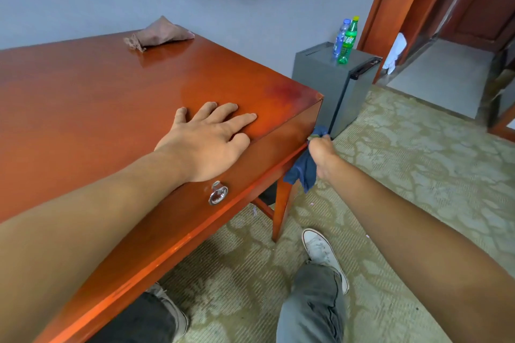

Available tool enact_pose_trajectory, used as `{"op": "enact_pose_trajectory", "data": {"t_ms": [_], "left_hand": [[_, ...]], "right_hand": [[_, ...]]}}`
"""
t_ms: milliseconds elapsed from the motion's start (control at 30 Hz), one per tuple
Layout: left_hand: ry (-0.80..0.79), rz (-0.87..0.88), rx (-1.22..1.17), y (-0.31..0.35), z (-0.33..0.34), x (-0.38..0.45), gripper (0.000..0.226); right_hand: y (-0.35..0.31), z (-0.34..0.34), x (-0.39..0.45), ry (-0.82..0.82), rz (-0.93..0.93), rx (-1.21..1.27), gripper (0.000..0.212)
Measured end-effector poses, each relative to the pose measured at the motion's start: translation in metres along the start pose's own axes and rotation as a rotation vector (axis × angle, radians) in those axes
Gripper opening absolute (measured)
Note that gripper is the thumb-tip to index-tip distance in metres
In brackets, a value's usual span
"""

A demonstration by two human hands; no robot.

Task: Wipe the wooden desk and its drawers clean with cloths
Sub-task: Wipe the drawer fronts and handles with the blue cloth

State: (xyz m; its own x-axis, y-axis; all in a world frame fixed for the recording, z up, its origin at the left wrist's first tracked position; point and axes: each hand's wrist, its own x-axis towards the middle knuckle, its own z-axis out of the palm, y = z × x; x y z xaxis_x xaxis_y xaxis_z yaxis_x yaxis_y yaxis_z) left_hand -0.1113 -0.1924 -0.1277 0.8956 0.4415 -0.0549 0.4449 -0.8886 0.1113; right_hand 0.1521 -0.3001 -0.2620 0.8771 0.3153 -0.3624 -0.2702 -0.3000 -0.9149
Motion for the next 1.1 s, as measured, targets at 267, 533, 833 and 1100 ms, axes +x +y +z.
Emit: {"op": "enact_pose_trajectory", "data": {"t_ms": [267, 533, 833, 1100], "left_hand": [[0.006, -0.003, -0.003, 0.0, 0.002, -0.001, 0.056], [0.013, -0.007, 0.003, -0.001, 0.004, -0.001, 0.057], [0.032, -0.006, -0.006, -0.001, 0.001, 0.0, 0.057], [0.06, -0.013, -0.03, 0.004, -0.002, -0.01, 0.057]], "right_hand": [[-0.096, 0.009, -0.064, 0.077, -0.236, 0.313, 0.021], [-0.005, 0.061, -0.083, 0.348, -0.502, 0.01, 0.058], [0.059, 0.047, -0.089, 0.278, -0.646, -0.402, 0.037], [0.027, 0.058, -0.179, 0.095, -0.617, -0.412, 0.049]]}}
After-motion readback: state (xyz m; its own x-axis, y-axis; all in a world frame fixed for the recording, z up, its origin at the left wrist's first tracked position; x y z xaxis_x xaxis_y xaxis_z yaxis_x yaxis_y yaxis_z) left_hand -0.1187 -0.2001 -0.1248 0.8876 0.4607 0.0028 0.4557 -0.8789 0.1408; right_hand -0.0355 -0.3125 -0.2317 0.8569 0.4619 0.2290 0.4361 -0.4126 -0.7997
